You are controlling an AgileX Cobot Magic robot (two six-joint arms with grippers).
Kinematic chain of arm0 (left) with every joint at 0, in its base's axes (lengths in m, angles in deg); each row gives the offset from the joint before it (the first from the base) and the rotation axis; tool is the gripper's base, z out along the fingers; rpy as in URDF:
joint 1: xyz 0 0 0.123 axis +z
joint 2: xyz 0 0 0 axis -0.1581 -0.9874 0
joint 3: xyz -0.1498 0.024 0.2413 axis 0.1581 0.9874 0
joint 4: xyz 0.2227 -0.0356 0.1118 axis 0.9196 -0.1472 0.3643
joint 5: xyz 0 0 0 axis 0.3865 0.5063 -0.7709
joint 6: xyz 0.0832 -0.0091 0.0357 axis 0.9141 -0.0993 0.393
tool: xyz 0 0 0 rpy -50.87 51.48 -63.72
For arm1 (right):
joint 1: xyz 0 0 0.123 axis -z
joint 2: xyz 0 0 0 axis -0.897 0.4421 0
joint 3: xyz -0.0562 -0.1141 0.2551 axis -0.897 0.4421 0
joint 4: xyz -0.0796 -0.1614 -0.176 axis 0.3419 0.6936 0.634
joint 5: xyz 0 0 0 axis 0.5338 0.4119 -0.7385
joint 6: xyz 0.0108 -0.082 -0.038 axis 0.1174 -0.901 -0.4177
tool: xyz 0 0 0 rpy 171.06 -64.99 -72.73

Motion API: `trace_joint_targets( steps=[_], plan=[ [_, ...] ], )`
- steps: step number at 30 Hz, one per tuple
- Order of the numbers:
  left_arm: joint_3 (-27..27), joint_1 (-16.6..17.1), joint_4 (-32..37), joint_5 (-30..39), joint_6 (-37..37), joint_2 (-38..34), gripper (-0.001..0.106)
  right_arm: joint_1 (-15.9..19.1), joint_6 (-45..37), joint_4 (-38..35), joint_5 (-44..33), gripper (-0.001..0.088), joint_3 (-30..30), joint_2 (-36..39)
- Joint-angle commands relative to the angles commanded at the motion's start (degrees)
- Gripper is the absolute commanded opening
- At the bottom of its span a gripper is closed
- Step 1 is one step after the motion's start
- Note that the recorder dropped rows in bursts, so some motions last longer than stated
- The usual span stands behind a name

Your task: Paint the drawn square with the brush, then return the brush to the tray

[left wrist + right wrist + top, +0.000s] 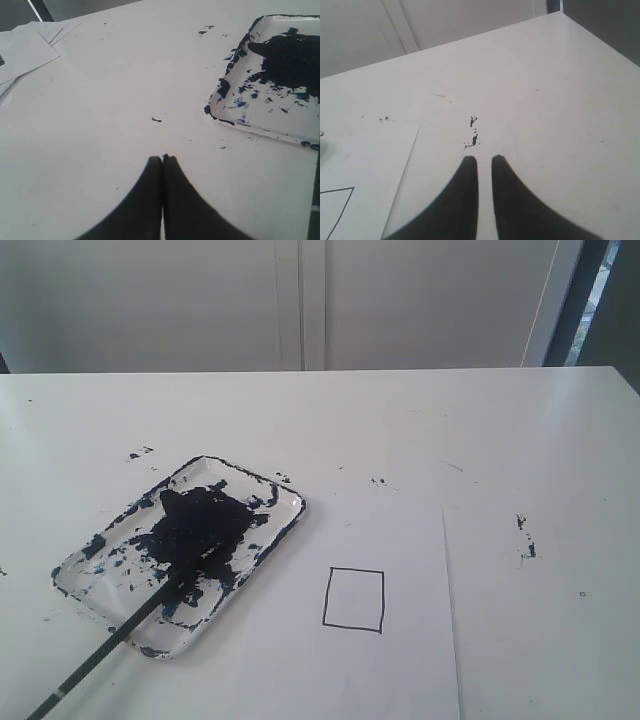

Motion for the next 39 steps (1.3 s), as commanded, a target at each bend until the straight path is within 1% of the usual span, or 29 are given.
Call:
trace_joint_targets(
  steps=[6,13,16,17,19,22,24,27,28,39],
  plan=[
    [0.00,0.00,0.00,0.00,0.00,0.00,0.000,0.00,0.00,0.00,0.00,0.0107,0.00,0.00],
    [0.00,0.01,0.00,-0.13,0.00,0.00,0.000,0.00,0.00,0.08,1.97,0.0107,0.00,0.00],
    [0.00,0.01,0.00,-0.23,0.00,0.00,0.000,0.00,0.00,0.08,5.51,0.0107,0.00,0.00],
    [0.00,0.01,0.00,-0.36,0.00,0.00,0.000,0.00,0.00,0.08,8.42,0.0107,0.00,0.00],
    [0.00,0.01,-0.26,-1.16,-1.06,0.00,0.000,0.00,0.00,0.08,11.26,0.0107,0.00,0.00],
    [0.00,0.01,-0.26,-3.52,-4.13,0.00,0.000,0.00,0.00,0.08,11.30,0.0107,0.00,0.00],
    [0.00,0.01,0.43,-3.78,-1.94,0.00,0.000,0.00,0.00,0.08,11.30,0.0107,0.00,0.00],
    [0.00,0.01,0.68,-4.78,6.91,0.00,0.000,0.00,0.00,0.08,11.30,0.0107,0.00,0.00],
    [0.00,0.01,0.68,-4.93,8.67,0.00,0.000,0.00,0.00,0.08,11.30,0.0107,0.00,0.00],
    [0.00,0.01,0.68,-4.93,8.84,0.00,0.000,0.00,0.00,0.55,11.21,0.0107,0.00,0.00]
  ],
)
